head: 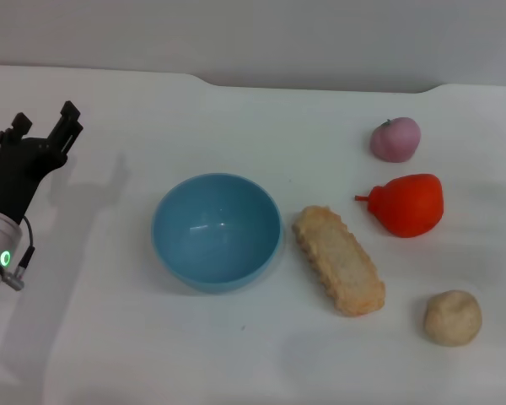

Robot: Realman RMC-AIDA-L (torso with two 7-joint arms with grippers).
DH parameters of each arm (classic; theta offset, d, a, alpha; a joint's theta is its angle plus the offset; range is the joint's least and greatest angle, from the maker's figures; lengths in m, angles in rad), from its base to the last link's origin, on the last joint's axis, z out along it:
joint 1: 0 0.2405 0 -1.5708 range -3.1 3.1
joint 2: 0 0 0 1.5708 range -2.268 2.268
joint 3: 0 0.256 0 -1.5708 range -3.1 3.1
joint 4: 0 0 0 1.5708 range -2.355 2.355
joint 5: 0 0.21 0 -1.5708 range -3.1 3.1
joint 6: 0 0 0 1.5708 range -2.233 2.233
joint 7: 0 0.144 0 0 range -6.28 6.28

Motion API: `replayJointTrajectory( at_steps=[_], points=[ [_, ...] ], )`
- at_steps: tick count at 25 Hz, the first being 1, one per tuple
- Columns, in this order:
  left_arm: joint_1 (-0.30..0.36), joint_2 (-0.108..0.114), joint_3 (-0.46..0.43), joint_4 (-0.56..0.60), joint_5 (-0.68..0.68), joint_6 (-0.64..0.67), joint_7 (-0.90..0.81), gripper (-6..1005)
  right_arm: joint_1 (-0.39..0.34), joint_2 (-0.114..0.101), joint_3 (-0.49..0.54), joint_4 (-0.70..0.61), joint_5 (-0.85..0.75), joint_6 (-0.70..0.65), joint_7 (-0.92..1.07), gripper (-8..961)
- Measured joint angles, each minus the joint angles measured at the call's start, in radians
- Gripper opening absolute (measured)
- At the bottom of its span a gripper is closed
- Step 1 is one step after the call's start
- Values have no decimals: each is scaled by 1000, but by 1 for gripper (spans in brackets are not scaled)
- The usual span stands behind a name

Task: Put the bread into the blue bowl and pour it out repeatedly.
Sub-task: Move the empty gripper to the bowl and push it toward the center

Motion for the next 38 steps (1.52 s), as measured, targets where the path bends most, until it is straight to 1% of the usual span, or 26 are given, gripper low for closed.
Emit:
replayJointTrajectory(
  at_steps=[6,13,22,33,38],
  points=[
    [-11,1,47,-2,4,-24,-17,837,-17,0,-11,9,-5,8,6,680],
    [-2,-1,68,-3,5,-25,-18,836,-39,-1,-11,10,-16,2,9,680],
    [9,0,71,-2,5,-22,-37,837,-46,0,1,9,-17,-1,22,680],
    [-2,0,71,-6,7,-26,-24,836,-37,-2,-5,7,-18,-1,25,681],
    [-12,0,71,-7,6,-51,7,837,-36,-1,1,5,-15,5,25,681]
  ],
)
